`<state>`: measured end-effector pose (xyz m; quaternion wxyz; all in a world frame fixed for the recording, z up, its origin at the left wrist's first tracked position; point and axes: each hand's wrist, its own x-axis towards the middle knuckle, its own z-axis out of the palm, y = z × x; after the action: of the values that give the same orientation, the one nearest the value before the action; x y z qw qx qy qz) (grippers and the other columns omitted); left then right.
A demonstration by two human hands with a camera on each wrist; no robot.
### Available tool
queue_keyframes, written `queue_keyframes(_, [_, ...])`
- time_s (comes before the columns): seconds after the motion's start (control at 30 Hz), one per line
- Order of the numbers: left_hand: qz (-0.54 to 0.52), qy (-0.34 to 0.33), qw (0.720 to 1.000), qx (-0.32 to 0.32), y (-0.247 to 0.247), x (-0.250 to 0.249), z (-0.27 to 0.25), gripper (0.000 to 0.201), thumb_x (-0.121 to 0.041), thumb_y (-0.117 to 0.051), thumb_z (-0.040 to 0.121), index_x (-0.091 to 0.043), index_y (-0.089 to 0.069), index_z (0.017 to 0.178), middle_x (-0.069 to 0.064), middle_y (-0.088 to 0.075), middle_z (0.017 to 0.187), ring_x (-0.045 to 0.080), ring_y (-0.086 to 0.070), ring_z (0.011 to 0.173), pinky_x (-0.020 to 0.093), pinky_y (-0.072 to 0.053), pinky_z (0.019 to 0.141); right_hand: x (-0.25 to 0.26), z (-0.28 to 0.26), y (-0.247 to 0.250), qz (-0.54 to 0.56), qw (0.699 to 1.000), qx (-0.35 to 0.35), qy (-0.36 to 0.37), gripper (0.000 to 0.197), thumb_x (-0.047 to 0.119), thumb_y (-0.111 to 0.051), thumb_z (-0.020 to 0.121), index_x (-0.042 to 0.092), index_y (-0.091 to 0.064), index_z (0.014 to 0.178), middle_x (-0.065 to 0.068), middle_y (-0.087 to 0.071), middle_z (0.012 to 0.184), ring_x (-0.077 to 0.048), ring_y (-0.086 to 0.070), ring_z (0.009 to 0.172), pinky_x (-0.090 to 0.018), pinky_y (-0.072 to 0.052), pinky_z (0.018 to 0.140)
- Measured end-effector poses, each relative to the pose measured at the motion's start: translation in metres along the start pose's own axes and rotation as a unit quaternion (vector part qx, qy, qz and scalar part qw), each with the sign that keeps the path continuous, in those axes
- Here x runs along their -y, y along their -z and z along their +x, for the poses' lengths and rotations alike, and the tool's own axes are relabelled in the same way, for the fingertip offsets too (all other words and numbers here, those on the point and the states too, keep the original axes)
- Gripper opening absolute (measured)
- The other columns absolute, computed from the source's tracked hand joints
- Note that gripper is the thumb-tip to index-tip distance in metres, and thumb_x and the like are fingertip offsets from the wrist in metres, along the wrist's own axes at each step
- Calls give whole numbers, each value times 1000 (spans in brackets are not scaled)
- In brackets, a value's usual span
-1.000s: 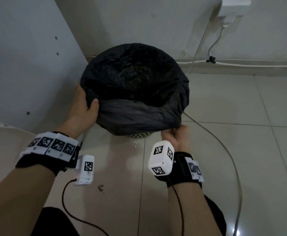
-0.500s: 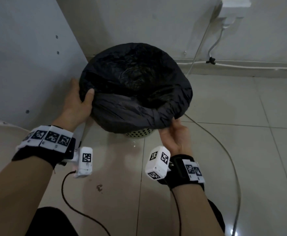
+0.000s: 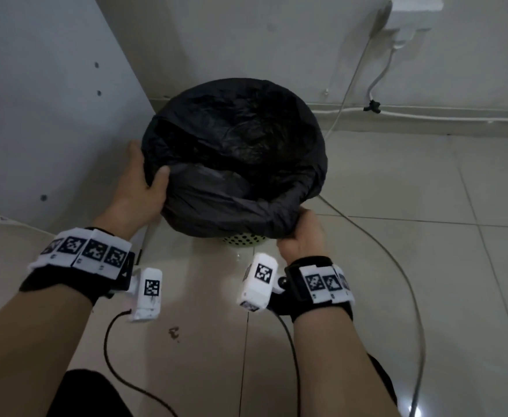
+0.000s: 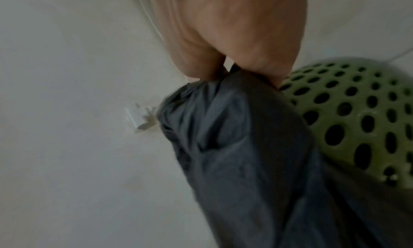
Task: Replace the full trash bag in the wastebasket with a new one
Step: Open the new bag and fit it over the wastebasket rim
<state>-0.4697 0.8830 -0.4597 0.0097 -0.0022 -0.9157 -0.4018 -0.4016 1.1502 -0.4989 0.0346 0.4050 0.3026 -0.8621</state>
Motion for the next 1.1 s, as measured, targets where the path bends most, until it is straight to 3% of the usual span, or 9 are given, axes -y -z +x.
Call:
queue_keyframes(0.07, [-41, 39, 998, -17, -7, -6, -9, 91, -56, -57, 92, -16, -11, 160, -6, -31, 159, 8, -33, 142, 22, -29, 117, 5, -5, 4, 27, 1000, -11, 7, 35, 12, -49, 92, 0, -62, 122, -22, -63, 129, -24, -68, 87, -33, -59, 77])
queue_keyframes(0.13, [-95, 43, 994, 8, -12, -10, -19, 86, -50, -63, 91, -24, -15, 158, -6, -39, 157, 12, -41, 140, 34, -35, 117, 13, -5, 8, 67, 997, -1, 27, 23, 23, -54, 93, 6, -68, 98, -15, -70, 106, -26, -68, 91, -37, -55, 88])
queue_keyframes(0.33, [-68, 56, 996, -9, -1, -19, -1, 70, -34, -56, 100, -14, -22, 158, -6, -42, 150, 10, -41, 137, 17, -33, 105, 0, -19, 2, 102, 989, 106, -28, 45, 30, -47, 99, 7, -54, 137, -18, -59, 137, -34, -55, 127, -49, -37, 113])
queue_keyframes(0.43, [-98, 60, 993, -19, -5, -15, -9, 64, -43, -57, 97, -25, -33, 154, -5, -49, 150, 12, -48, 134, 26, -38, 110, -3, -30, -3, 161, 975, 140, -61, 53, 14, -45, 85, -1, -55, 134, -25, -57, 136, -38, -49, 131, -50, -31, 116])
queue_keyframes(0.57, [-62, 38, 997, 3, -6, -8, -7, 63, -30, -52, 100, -24, -24, 157, -4, -43, 151, 11, -42, 135, 29, -33, 114, 5, -29, 1, 181, 980, 84, -23, 45, 5, -32, 96, -4, -53, 135, -22, -65, 121, -32, -65, 111, -41, -52, 95])
queue_keyframes(0.73, [-60, 34, 998, -5, 0, -7, 4, 52, -23, -47, 103, -17, -34, 154, 5, -48, 150, 20, -46, 136, 35, -36, 116, 10, -30, 2, 222, 968, 110, 33, 35, 18, -40, 94, 8, -66, 115, -14, -67, 122, -31, -58, 122, -43, -40, 110])
queue_keyframes(0.87, [-65, 36, 997, -2, 4, -8, 10, 62, -41, -49, 101, -14, -32, 154, 3, -48, 151, 15, -46, 136, 29, -38, 113, 6, -20, -11, 158, 981, 94, -56, 42, 14, -35, 100, 1, -55, 134, -24, -61, 129, -36, -59, 116, -45, -40, 108])
queue_keyframes(1.0, [-76, 67, 994, -48, -2, -18, -2, 72, -58, -52, 95, -17, -36, 152, -7, -48, 145, 9, -48, 130, 27, -39, 108, 6, -14, -8, 111, 992, 59, 3, 27, 2, -59, 88, -1, -66, 114, -11, -72, 103, -16, -67, 103, -30, -47, 93])
queue_keyframes(1.1, [-56, 81, 995, 14, -9, -16, -14, 85, -60, -61, 87, -23, -26, 156, -9, -49, 144, 12, -49, 130, 35, -39, 114, 7, -21, -3, 155, 974, 161, 22, 39, 27, -57, 93, 4, -64, 124, -15, -69, 119, -25, -65, 115, -43, -44, 105])
